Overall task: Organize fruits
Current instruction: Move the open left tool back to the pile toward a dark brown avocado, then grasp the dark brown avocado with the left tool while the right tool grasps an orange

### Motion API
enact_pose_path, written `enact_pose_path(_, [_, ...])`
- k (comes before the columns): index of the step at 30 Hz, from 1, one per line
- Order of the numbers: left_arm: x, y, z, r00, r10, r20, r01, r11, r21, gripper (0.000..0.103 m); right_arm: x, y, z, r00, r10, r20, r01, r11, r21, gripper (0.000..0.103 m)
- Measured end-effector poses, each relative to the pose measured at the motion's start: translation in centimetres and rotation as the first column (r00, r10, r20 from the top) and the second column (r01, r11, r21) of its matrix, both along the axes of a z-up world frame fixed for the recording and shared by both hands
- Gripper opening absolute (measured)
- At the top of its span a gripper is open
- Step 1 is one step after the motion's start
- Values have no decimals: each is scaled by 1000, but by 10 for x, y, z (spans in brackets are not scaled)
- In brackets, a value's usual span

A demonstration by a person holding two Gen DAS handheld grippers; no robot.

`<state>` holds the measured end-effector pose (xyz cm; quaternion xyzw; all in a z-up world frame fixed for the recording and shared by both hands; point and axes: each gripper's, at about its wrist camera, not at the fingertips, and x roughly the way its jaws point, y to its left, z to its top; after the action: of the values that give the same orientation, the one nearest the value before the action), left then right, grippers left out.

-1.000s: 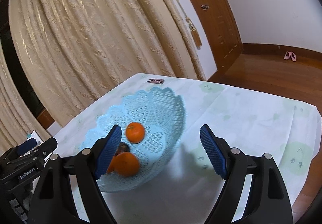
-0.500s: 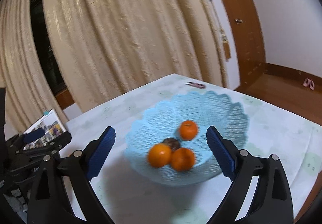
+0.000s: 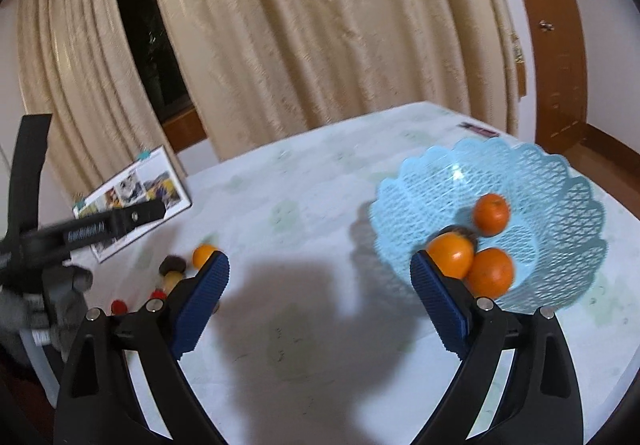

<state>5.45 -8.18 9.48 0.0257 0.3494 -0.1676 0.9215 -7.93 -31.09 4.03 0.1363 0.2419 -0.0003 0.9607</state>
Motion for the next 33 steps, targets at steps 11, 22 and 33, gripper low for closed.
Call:
enact_pose_path(11, [51,50,-41,963,125,-238,-138,990,-40,82,22,40,-18,990,79,-120,-87,995,-58,93])
enact_pose_path(22, [72,49,-86,924,111,-367,-134,990,-37,59,33,52,-27,979,121,-164,-133,989,-64,93])
enact_pose_path(33, [67,58,-67,943,112,-313,-144,986,-82,40,52,69,-22,971,167,-170,-181,981,-71,93])
